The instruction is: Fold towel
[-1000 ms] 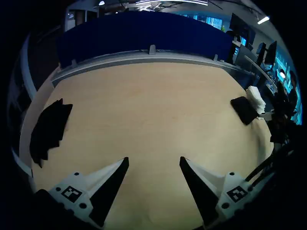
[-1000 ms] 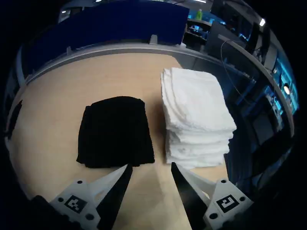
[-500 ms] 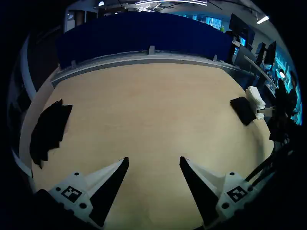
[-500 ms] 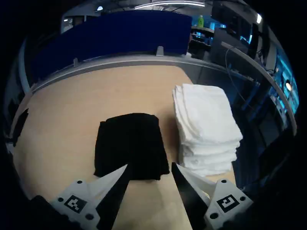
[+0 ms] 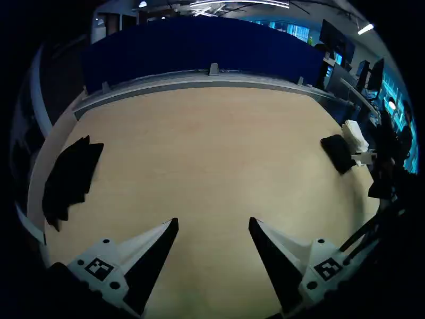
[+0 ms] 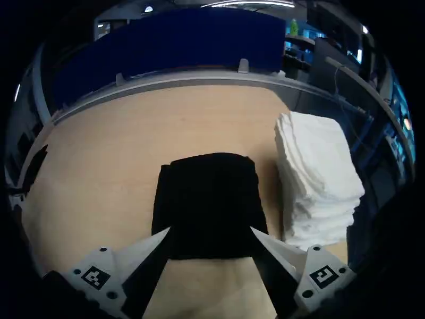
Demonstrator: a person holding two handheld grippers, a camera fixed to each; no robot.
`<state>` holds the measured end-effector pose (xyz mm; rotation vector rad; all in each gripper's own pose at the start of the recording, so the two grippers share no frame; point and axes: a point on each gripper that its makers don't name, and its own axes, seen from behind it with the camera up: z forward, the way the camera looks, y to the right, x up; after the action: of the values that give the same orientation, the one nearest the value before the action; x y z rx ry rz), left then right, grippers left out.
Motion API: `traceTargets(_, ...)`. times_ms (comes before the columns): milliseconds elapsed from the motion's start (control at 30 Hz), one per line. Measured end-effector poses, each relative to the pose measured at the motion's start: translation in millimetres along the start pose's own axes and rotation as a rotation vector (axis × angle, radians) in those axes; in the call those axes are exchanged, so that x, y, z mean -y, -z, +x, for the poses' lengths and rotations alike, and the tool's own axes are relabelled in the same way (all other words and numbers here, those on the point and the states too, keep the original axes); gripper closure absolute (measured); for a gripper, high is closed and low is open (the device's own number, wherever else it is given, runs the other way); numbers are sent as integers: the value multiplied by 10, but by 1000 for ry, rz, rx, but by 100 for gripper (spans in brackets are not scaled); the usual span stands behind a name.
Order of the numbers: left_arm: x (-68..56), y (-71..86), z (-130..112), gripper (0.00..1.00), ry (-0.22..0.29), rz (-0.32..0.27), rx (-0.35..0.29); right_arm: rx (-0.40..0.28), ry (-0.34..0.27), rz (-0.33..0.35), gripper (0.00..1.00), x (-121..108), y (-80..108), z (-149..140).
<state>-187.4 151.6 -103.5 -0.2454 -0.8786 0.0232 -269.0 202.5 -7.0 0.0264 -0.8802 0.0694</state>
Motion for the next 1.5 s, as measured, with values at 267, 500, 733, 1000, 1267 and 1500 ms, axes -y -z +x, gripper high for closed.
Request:
traceTargets(267, 31, -12, -28, 2, -4, 4, 7, 65, 22, 6, 3, 15, -181, -250)
traceTargets(500, 38, -32, -7, 2, -2, 4, 7, 63, 26, 6, 4, 2, -183, -210)
traceTargets(733, 59, -41, 39, 2, 1, 7, 6, -14, 22, 6, 4, -8, -150, 201)
traceTargets(1000, 110, -24, 50, 2, 2, 22, 6, -27, 39, 13, 4, -15, -390, 547)
traceTargets(1267, 170, -19, 27, 2, 19, 37, 6, 17, 34, 10, 4, -28, -660, 575)
traceTargets(1500, 184, -2, 22, 2, 18, 39, 6, 39, 25, 5, 4, -29, -766, 519)
